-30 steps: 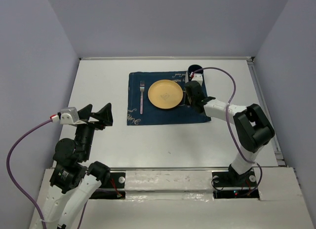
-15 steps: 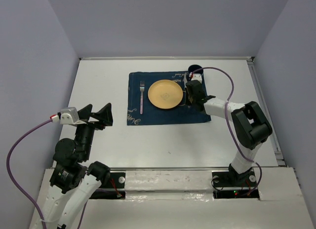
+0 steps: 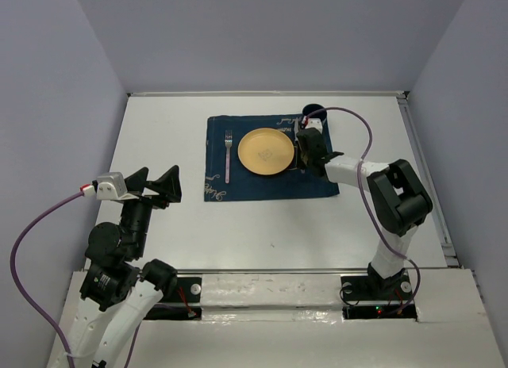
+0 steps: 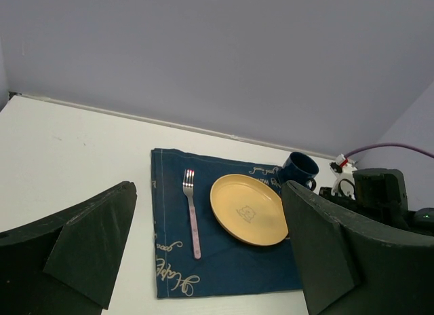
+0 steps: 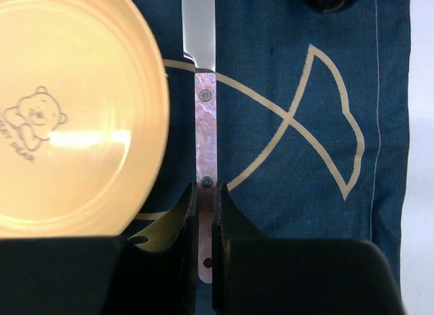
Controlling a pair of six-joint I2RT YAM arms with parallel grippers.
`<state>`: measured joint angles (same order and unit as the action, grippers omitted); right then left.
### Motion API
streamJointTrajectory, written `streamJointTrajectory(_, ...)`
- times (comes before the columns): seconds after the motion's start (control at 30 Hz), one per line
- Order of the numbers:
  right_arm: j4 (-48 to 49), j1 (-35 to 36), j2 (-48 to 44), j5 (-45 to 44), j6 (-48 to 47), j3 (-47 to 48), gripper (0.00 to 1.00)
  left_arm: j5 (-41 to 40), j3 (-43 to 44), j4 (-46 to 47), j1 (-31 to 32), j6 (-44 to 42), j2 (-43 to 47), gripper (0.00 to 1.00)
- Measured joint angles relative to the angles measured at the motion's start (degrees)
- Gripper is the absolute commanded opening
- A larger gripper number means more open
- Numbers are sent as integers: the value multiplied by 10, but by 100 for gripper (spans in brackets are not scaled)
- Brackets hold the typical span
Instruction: Set the dinner table for one person
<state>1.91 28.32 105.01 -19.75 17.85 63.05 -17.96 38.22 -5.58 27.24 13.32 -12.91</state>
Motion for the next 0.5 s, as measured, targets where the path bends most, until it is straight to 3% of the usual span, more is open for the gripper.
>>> streamJointTrajectory(0.5, -17, -10, 16, -4, 2, 0, 0, 0, 0, 1, 0, 0, 0, 99)
